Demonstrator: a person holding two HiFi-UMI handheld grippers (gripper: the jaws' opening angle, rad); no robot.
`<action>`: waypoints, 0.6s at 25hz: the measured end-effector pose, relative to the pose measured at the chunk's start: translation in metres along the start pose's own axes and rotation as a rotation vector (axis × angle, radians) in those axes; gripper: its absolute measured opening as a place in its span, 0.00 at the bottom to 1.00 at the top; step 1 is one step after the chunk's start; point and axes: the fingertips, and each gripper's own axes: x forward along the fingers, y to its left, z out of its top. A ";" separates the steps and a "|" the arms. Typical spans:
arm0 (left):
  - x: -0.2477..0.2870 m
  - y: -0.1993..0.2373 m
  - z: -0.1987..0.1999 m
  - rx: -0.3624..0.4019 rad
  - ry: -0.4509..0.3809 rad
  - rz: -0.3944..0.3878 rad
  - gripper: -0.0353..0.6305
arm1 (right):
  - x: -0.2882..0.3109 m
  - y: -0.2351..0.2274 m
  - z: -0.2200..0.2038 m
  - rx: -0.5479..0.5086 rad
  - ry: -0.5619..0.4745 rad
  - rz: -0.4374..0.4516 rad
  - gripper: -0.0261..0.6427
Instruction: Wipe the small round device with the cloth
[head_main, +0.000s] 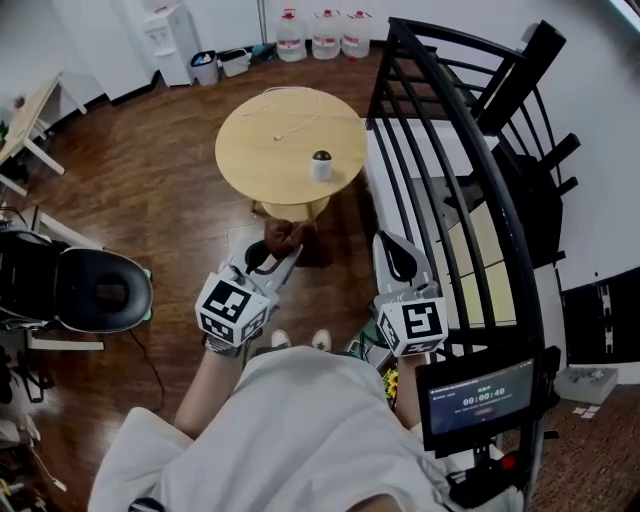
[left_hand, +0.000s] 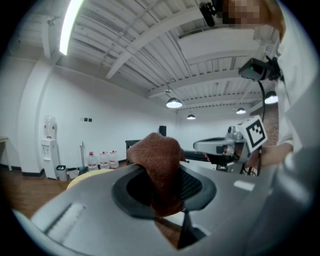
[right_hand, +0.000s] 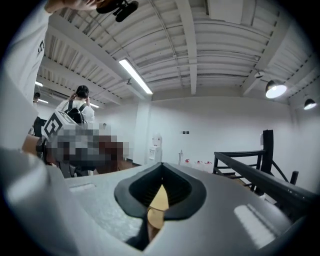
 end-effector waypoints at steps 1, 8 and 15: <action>-0.002 0.000 0.005 0.010 -0.006 -0.005 0.21 | 0.001 0.003 0.004 -0.012 -0.002 -0.001 0.04; -0.005 0.012 0.015 0.021 -0.029 -0.024 0.21 | 0.014 0.016 0.015 -0.024 -0.011 0.009 0.04; -0.010 0.017 0.018 0.030 -0.044 -0.036 0.21 | 0.019 0.026 0.022 -0.034 -0.021 0.012 0.04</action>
